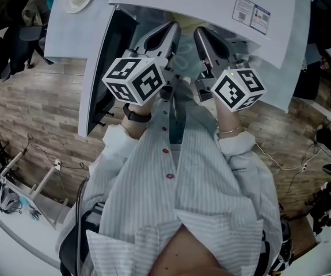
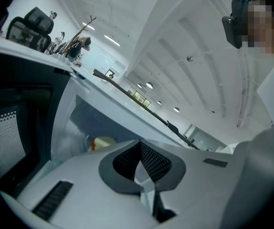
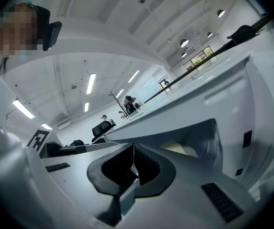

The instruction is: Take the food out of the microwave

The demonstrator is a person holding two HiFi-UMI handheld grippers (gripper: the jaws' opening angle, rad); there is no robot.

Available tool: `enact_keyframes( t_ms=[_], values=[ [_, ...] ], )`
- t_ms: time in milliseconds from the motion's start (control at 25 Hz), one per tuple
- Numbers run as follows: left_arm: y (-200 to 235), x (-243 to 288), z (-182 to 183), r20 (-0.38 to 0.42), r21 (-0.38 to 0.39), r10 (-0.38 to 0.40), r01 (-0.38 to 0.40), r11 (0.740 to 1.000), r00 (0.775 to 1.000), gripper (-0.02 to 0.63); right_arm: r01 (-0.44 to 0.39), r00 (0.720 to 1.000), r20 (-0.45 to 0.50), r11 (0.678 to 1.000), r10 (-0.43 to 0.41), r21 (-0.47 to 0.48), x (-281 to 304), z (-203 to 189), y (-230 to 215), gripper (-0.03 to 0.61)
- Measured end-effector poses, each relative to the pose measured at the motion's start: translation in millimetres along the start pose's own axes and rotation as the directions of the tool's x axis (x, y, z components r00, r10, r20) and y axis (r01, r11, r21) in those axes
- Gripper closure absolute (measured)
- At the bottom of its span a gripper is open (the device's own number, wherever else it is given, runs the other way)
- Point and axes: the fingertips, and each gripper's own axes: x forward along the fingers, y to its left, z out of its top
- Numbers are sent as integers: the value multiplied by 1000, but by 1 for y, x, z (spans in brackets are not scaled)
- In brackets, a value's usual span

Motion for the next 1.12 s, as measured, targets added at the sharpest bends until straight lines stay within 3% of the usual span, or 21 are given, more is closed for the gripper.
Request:
enact_keyframes(
  t_ms=[960,1120],
  values=[
    [78,25,-72,-107,-148,87,-102,984,990,604,207,977,-84,972,-198,108,11,-67,-78,541],
    [89,28,-78,-124,-153,114,-133,979,986,581,228,972,-99,963,-215,143,13,-76,-87,491]
  ],
)
